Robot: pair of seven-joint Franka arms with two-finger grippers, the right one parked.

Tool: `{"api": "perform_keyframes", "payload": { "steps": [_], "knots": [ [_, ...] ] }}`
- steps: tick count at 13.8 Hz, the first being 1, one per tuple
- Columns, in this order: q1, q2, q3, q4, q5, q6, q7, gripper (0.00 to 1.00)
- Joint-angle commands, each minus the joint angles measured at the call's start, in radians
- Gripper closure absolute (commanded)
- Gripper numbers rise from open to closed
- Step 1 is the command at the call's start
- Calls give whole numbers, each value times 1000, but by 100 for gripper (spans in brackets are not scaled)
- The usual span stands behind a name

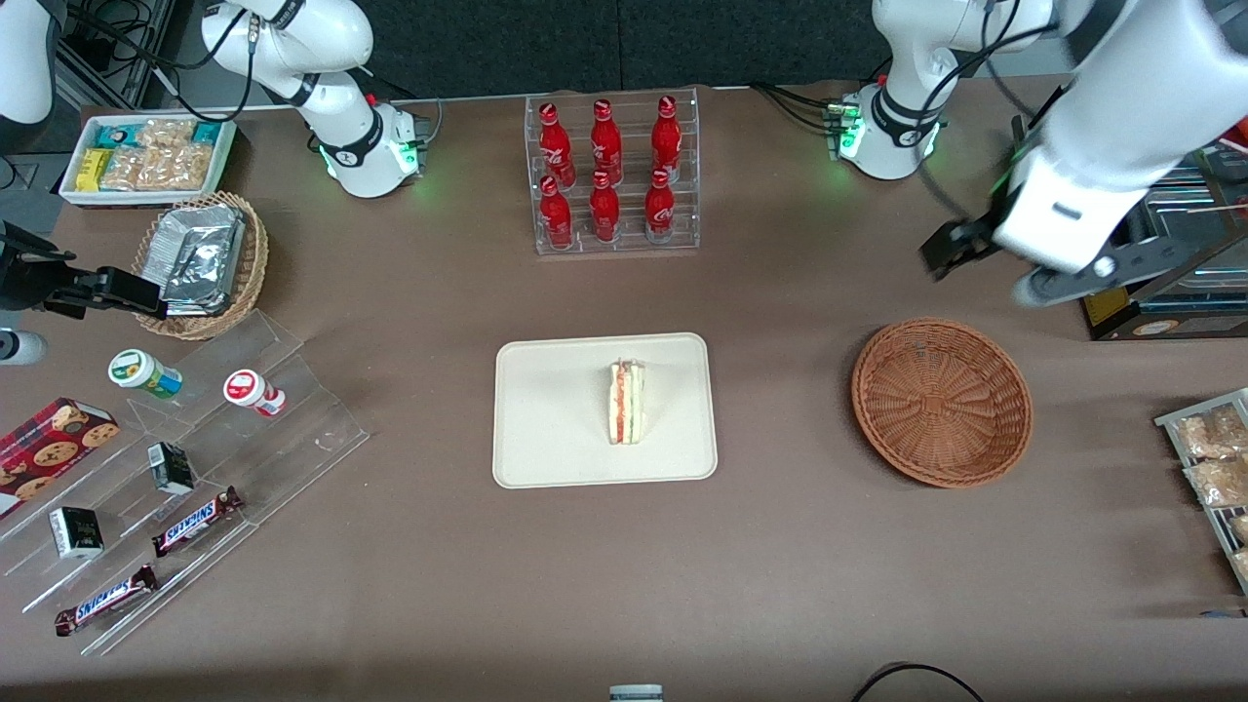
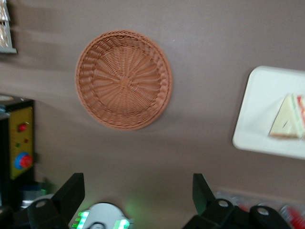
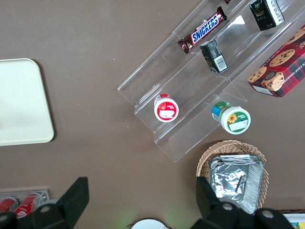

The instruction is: Place sandwich from basket to tray

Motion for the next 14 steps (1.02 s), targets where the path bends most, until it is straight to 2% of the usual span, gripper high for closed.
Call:
{"api": "perform_keyframes", "payload": {
  "steps": [1,4,7,14],
  "knots": [
    [95,-143,-9,-150,-42,9,199,0],
    [166,-169,14,-154,-45,-1,301,0],
    [166,-171,49,-148,-39,-3,306,0],
    [166,-140,55,-115,-38,-9,289,0]
  ]
}}
